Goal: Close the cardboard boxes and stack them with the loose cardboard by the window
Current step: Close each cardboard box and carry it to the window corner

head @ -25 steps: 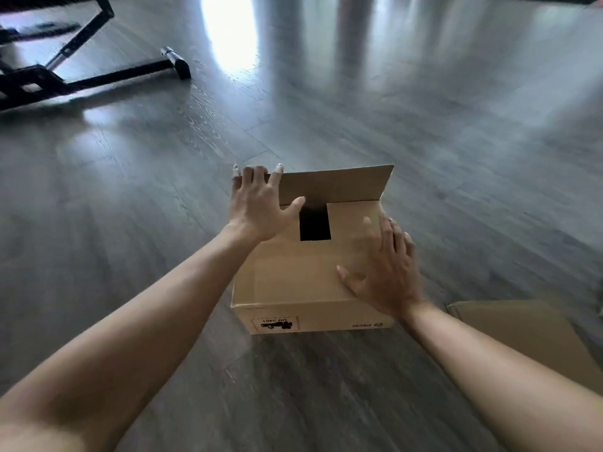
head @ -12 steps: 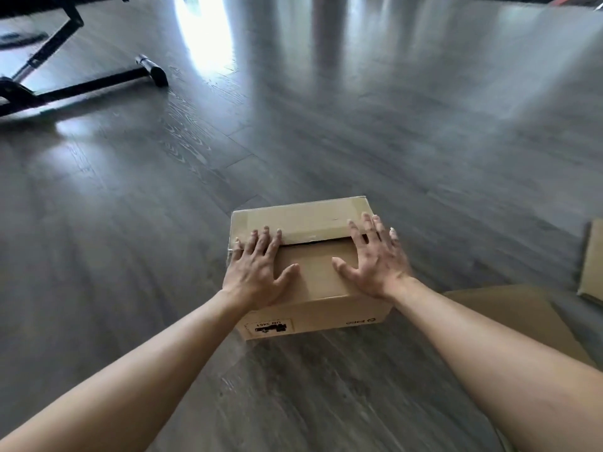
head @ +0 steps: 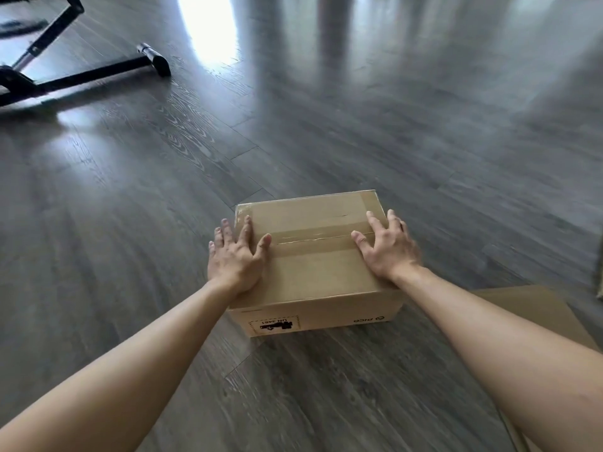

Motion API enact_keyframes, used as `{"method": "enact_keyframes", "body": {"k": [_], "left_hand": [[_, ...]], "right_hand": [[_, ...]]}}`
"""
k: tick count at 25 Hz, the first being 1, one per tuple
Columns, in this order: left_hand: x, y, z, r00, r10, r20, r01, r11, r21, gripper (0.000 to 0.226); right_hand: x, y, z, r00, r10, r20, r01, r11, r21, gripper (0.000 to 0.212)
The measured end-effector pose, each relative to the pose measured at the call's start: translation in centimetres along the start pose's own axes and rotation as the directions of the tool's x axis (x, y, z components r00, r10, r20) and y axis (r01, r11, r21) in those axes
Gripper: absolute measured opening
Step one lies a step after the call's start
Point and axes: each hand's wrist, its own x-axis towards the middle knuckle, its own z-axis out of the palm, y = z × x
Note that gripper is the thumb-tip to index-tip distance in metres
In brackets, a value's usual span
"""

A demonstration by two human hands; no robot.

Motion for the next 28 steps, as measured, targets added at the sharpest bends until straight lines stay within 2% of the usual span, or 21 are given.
{"method": "enact_keyframes", "body": {"k": [3, 5, 7, 9, 14, 17, 22, 28], "left_hand": [[0.8, -0.9, 0.4, 0.992, -0.125, 0.033, 0.129, 0.96, -0.249, 0.09], [1.2, -1.2, 0.9, 0.983, -0.173, 0.06, 0.183, 0.906, -0.382, 0.096], [1.5, -1.6, 1.1, 0.984, -0.165, 0.073, 0.179, 0.846, -0.502, 0.094], [1.6, -1.9, 1.2, 0.987, -0.145, 0.068, 0.158, 0.802, -0.575, 0.09], [1.3, -1.4, 1.3, 0.988, -0.136, 0.075, 0.153, 0.777, -0.61, 0.063], [0.7, -1.4, 1.2, 0.989, -0.126, 0.079, 0.148, 0.776, -0.613, 0.055], [-1.0, -1.4, 1.2, 0.987, -0.125, 0.099, 0.16, 0.771, -0.617, 0.052], [-3.3, -1.9, 1.0, 0.984, -0.124, 0.128, 0.176, 0.781, -0.599, 0.066]], "right_hand": [[0.9, 0.9, 0.0, 0.995, 0.097, 0.026, -0.099, 0.989, 0.109, 0.077], [1.3, 1.4, 0.1, 0.981, 0.175, 0.084, -0.191, 0.944, 0.267, 0.085], [1.5, 1.6, -0.2, 0.949, 0.254, 0.185, -0.311, 0.849, 0.428, 0.088], [1.6, 1.6, -0.3, 0.928, 0.275, 0.252, -0.366, 0.802, 0.472, 0.08], [0.6, 1.6, -0.5, 0.926, 0.285, 0.247, -0.374, 0.77, 0.516, 0.069], [-0.2, 2.0, -0.4, 0.924, 0.301, 0.234, -0.38, 0.773, 0.508, 0.068], [-1.9, 2.4, -0.3, 0.922, 0.301, 0.244, -0.387, 0.762, 0.519, 0.072], [-4.3, 2.6, -0.2, 0.923, 0.302, 0.24, -0.385, 0.76, 0.524, 0.075]]}}
